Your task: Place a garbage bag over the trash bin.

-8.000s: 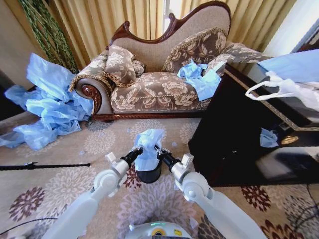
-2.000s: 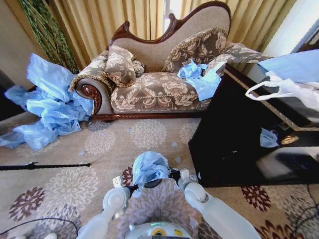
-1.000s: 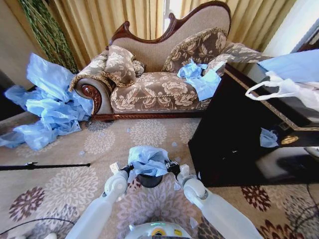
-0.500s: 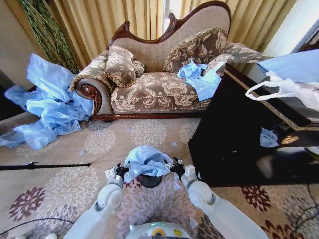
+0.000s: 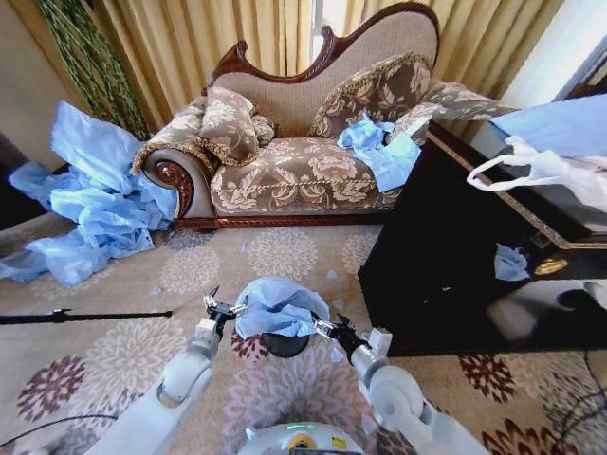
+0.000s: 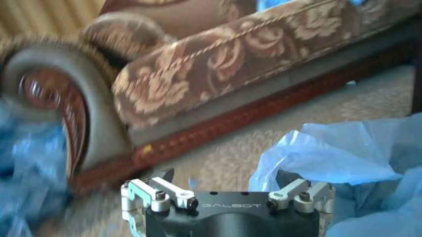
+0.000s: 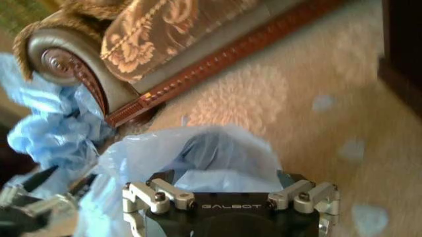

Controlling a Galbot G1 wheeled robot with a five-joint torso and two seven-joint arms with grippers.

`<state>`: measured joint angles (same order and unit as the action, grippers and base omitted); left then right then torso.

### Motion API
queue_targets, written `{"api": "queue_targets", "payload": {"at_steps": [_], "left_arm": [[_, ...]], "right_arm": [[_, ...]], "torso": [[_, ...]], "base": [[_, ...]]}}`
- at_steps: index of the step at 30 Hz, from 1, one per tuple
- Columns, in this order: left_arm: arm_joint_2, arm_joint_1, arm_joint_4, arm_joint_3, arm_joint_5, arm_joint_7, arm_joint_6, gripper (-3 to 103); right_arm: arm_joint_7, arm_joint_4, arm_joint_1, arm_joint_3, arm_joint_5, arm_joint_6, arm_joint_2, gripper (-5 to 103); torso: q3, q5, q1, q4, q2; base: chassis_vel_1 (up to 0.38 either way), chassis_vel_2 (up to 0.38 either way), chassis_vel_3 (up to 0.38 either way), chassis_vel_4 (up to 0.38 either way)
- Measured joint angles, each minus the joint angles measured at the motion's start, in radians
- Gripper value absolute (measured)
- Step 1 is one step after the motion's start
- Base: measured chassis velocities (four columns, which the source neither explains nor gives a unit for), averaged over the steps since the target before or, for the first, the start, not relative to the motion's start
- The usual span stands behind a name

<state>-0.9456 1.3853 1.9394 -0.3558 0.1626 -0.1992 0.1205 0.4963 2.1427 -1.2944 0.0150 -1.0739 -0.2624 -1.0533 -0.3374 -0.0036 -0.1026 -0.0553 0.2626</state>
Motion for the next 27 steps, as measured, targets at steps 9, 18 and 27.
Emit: {"api": "queue_targets", "payload": {"at_steps": [9,18,27], "left_arm": [[0.027,-0.008,-0.032,-0.027,-0.1,0.125,-0.115,100],[0.03,-0.014,-0.043,-0.022,-0.102,0.127,-0.121,100],[0.024,-0.011,-0.042,-0.016,-0.095,0.115,-0.12,100]], "right_arm": [[0.157,0.006,0.002,-0.006,-0.189,0.004,-0.072,100],[0.298,-0.094,0.041,0.013,-0.315,0.033,-0.169,100],[0.283,-0.166,0.1,0.026,-0.332,0.034,-0.241,100]], "torso": [[0.0,0.0001,0.0,0.0,0.0],[0.0,0.0,0.0,0.0,0.0],[0.0,0.0001,0.0,0.0001,0.0]], "base": [[0.0,0.0,0.0,0.0],[0.0,0.0,0.0,0.0],[0.0,0.0,0.0,0.0]]}}
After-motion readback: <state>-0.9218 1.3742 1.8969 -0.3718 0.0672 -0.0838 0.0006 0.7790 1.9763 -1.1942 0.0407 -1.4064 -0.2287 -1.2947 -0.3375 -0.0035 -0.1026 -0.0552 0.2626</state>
